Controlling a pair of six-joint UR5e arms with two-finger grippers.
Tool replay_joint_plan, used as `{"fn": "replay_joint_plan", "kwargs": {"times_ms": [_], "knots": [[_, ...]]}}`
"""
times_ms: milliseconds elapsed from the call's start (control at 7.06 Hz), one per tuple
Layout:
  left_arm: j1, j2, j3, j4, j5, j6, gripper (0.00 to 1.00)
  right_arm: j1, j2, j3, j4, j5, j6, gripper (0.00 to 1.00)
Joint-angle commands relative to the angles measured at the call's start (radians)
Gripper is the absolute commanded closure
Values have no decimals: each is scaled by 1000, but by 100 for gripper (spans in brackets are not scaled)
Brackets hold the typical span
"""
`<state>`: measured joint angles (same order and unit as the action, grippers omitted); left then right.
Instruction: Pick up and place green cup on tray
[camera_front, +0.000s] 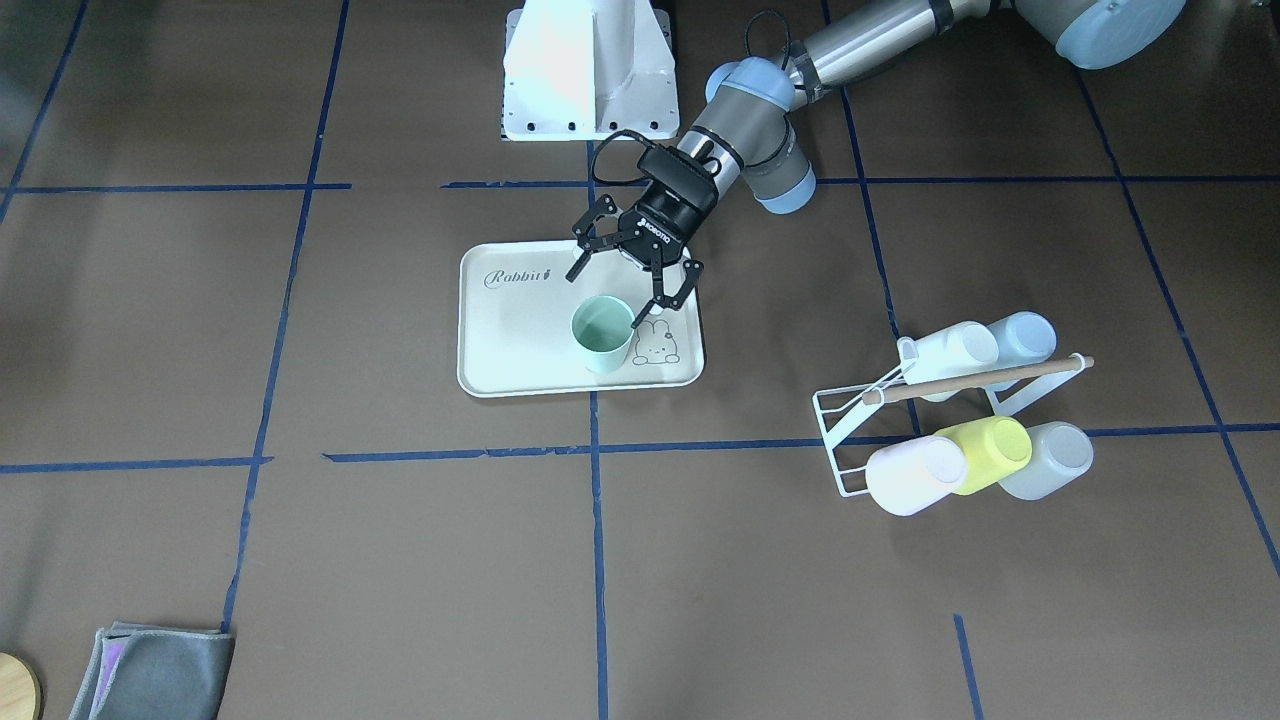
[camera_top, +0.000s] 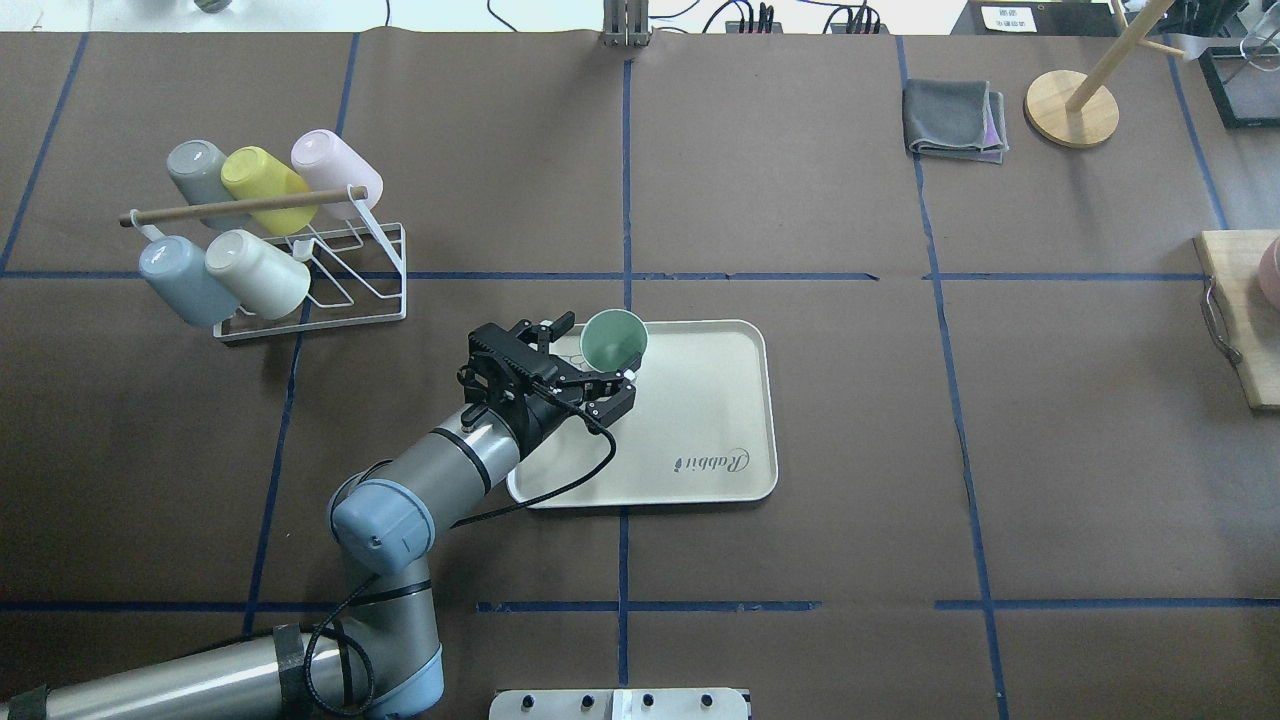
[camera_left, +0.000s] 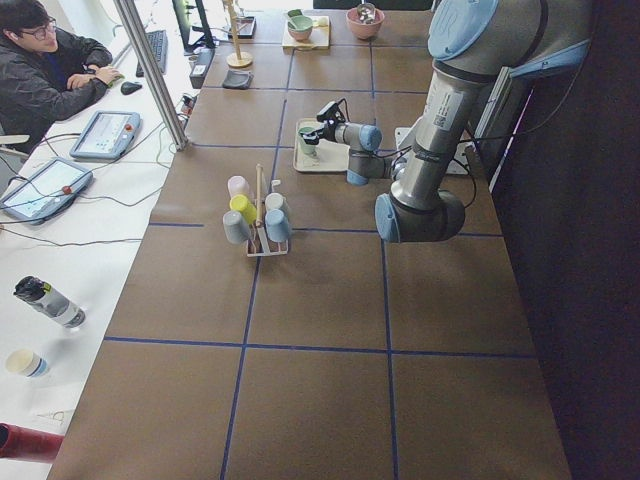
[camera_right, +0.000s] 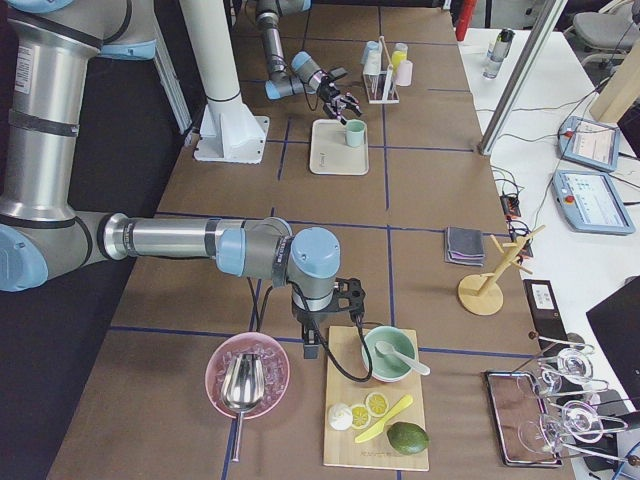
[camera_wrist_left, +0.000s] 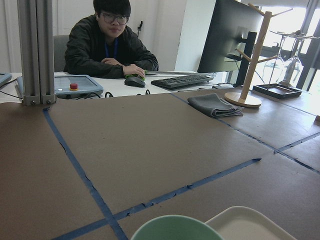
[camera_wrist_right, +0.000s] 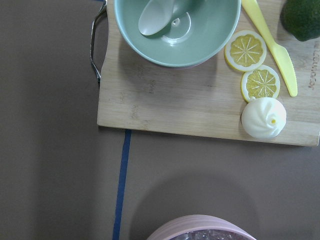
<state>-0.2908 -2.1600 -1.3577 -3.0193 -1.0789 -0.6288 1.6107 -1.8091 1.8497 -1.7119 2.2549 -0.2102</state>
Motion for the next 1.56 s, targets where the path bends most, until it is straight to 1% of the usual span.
{"fn": "replay_joint_plan", "kwargs": {"times_ms": [0, 142, 283, 425, 566, 708, 849, 1132, 1274, 1416], "knots": [[-27, 2, -61, 11, -44, 3, 0, 0, 2, 2, 0, 0, 0, 0], [-63, 2, -66, 34, -105, 3, 1, 0, 1, -4, 33, 2, 6, 0], [-124, 5, -89, 127, -193, 3, 0, 0, 1, -4, 44, 2, 8, 0], [-163, 38, -145, 217, -247, 3, 1, 0, 1, -4, 46, 2, 8, 0], [-204, 61, -196, 320, -325, 1, 1, 0, 1, -3, 46, 2, 8, 0], [-237, 63, -236, 398, -390, 1, 1, 0, 2, -3, 48, 2, 8, 0], [-258, 63, -294, 522, -441, 1, 1, -2, 1, -3, 48, 2, 8, 0], [-344, 63, -478, 899, -606, 3, 1, -2, 1, -4, 48, 11, 8, 0], [-393, 63, -530, 1028, -690, 9, 0, -2, 1, -4, 48, 11, 8, 0], [-436, 63, -556, 1113, -764, 112, 0, -2, 1, -4, 48, 11, 6, 0]]}}
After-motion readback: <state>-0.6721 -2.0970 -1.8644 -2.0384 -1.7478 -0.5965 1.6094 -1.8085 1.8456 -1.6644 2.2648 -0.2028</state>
